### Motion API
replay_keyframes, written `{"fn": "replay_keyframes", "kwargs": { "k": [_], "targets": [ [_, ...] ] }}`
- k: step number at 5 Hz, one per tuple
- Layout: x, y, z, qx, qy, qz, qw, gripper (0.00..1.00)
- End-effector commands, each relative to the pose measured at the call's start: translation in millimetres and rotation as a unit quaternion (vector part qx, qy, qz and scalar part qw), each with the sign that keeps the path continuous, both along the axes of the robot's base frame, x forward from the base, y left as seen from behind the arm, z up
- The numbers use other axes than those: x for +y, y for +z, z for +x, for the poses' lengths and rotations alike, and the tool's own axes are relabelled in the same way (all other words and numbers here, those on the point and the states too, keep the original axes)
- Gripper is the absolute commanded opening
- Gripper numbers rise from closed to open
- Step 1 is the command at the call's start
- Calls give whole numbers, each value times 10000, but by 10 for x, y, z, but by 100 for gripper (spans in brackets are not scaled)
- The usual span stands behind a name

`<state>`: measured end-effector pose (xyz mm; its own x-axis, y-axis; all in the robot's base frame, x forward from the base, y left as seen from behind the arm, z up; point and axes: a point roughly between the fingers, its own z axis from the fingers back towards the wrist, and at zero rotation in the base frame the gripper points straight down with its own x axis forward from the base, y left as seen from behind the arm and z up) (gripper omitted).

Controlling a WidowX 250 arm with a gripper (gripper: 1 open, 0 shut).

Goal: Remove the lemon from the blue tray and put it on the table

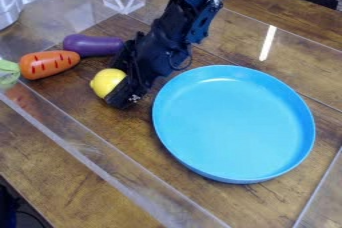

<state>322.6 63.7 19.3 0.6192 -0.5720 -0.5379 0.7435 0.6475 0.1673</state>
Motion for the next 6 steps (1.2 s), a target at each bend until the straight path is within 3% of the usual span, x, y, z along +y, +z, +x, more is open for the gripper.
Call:
{"fn": "replay_keyframes", "kwargs": {
  "k": [1, 2, 5, 6],
  "targets": [
    [149, 50, 55, -115, 129, 69, 9998, 100],
    [195, 41, 71, -84, 112, 134, 9998, 0],
    [309, 32, 115, -4, 63, 307, 9995, 0],
    [333, 31, 132, 29, 49, 350, 9994, 100]
  ]
}}
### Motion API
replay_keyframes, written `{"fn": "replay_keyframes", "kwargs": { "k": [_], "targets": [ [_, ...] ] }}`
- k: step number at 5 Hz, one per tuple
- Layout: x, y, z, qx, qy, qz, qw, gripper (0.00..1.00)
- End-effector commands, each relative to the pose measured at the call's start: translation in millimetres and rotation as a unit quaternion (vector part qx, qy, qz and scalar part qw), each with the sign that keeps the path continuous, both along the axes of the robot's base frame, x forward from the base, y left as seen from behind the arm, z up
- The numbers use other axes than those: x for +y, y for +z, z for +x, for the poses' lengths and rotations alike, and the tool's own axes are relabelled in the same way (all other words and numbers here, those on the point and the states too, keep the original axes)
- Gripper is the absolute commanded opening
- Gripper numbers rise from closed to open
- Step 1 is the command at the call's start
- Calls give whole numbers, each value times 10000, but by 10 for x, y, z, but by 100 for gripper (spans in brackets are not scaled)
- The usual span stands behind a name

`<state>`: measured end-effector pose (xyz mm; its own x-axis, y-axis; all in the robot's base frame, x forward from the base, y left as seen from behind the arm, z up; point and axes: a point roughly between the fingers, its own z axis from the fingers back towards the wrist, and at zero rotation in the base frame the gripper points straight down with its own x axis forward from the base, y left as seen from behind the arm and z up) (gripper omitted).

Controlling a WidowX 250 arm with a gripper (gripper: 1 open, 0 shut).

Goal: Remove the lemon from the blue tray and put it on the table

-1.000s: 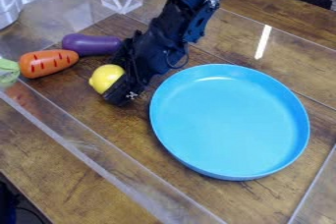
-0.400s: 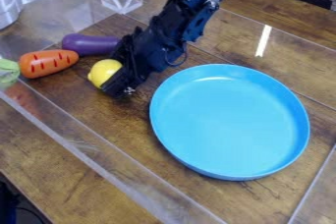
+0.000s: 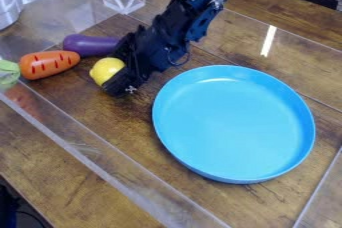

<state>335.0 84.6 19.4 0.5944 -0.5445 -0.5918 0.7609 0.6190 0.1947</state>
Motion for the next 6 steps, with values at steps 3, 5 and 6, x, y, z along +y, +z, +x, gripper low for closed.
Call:
{"fn": "replay_keyframes", "kwargs": {
  "k": [3, 5, 6],
  "targets": [
    [166, 31, 61, 18, 87, 109, 9999, 100],
    [190, 28, 67, 105, 80, 170, 9998, 100],
    [207, 31, 52, 149, 102, 192, 9997, 100]
  ]
}}
